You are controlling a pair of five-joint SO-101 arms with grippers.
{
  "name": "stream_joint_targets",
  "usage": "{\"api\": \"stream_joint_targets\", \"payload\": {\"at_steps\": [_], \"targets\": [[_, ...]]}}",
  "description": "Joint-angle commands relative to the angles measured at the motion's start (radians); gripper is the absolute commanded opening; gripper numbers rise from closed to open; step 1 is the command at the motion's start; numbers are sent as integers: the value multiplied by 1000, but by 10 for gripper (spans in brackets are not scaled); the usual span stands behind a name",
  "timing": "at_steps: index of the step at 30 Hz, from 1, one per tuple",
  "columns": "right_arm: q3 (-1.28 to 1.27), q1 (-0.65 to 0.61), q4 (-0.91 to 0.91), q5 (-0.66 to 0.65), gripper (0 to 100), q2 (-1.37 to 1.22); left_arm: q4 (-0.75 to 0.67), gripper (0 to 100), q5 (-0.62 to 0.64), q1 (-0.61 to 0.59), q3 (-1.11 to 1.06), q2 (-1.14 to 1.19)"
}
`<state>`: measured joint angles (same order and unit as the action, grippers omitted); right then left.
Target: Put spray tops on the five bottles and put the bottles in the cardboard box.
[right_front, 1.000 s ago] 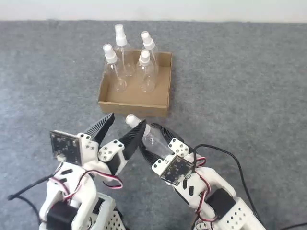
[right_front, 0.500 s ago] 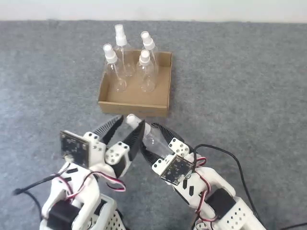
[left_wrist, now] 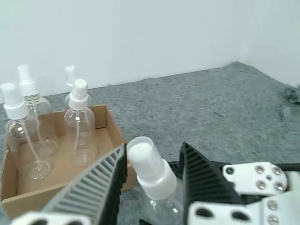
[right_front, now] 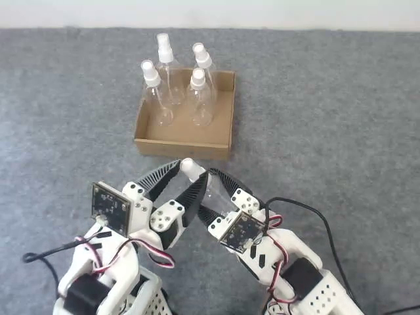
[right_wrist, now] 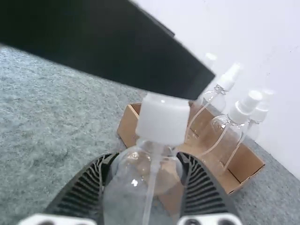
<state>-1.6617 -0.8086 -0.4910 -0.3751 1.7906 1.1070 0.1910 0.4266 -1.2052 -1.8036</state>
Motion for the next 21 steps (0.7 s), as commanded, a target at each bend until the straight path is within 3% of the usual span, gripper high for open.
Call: {"api": "stream_joint_targets", "payload": {"at_steps": [1, 10, 15, 21], "targets": [[-21, -15, -4, -9, 23, 18, 6, 169, -9, 66, 7, -20], [-21, -10, -4, -9, 23, 18, 29, 177, -11, 75, 16, -20], [-21, -8, -5, -9, 23, 18, 31, 260, -3, -28, 16, -20], [-21, 8, -2, -9, 23, 18, 64, 267, -3, -52, 47, -20]]}}
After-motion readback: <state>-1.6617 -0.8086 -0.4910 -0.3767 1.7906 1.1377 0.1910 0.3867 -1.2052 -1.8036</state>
